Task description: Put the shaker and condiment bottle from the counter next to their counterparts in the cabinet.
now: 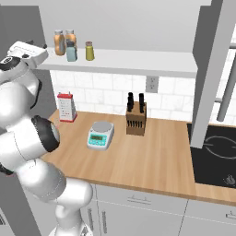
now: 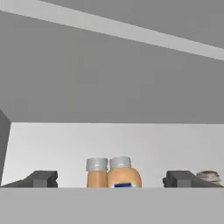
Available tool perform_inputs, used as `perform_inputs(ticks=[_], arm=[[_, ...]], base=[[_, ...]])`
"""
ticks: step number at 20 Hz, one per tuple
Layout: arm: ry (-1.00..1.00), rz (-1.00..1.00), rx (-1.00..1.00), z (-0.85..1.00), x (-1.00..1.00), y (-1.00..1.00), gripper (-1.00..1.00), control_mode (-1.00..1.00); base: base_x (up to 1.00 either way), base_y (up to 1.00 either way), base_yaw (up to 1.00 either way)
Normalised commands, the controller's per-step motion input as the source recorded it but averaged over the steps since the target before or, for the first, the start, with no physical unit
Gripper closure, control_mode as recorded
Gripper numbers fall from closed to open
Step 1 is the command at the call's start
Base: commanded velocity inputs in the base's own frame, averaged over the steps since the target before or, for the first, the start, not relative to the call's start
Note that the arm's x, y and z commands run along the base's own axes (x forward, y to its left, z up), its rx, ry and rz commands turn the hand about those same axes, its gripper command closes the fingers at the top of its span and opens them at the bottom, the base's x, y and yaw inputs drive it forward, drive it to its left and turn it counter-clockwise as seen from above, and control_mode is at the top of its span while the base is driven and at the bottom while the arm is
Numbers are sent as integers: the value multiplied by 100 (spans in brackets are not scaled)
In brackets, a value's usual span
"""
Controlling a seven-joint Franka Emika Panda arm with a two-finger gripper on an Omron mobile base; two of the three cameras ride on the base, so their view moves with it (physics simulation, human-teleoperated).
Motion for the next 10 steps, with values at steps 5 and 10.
perform_inputs(ticks=[5,10], arm=[[-3,0,0,-33,-100,-23,-100,-100],[-6,2,0,-38,-100,-49,-100,-100]], base=[[0,0,0],[0,0,0]])
